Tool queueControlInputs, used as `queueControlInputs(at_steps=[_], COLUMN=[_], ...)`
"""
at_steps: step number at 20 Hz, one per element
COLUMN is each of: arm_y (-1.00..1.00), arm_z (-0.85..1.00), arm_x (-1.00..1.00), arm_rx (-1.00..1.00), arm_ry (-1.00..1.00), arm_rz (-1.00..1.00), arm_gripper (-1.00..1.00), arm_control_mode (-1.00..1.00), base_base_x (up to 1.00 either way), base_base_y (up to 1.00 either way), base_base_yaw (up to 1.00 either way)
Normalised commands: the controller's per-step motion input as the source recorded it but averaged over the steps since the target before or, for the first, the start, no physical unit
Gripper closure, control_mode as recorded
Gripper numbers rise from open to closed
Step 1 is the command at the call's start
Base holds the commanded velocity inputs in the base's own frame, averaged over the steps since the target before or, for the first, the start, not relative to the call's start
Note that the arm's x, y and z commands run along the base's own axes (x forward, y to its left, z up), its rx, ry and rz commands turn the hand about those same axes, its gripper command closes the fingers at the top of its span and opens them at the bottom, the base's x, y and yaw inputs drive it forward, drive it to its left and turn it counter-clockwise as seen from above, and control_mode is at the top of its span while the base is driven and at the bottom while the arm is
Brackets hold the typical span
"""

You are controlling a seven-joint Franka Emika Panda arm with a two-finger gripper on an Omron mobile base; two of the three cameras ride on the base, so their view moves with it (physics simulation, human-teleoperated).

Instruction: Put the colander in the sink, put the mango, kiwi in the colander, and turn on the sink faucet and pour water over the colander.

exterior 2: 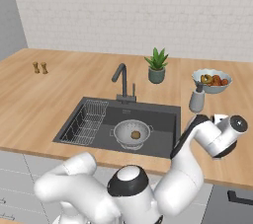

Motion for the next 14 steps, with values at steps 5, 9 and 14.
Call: queueControlInputs(at_steps=[5, 9, 14], arm_y=[-0.27, -0.41, -0.30], arm_z=[-0.16, -0.24, -0.20], arm_x=[0.35, 0.40, 0.51], arm_rx=[0.01, 0.00, 0.00], arm_ry=[-0.06, 0.00, 0.00], arm_rz=[-0.04, -0.08, -0.05], arm_gripper=[-1.00, -1.00, -1.00], arm_control_mode=[-1.00, -1.00, -1.00], base_base_x=[0.00, 0.00, 0.00], base_base_y=[0.00, 0.00, 0.00], base_base_yaw=[0.00, 0.00, 0.00])
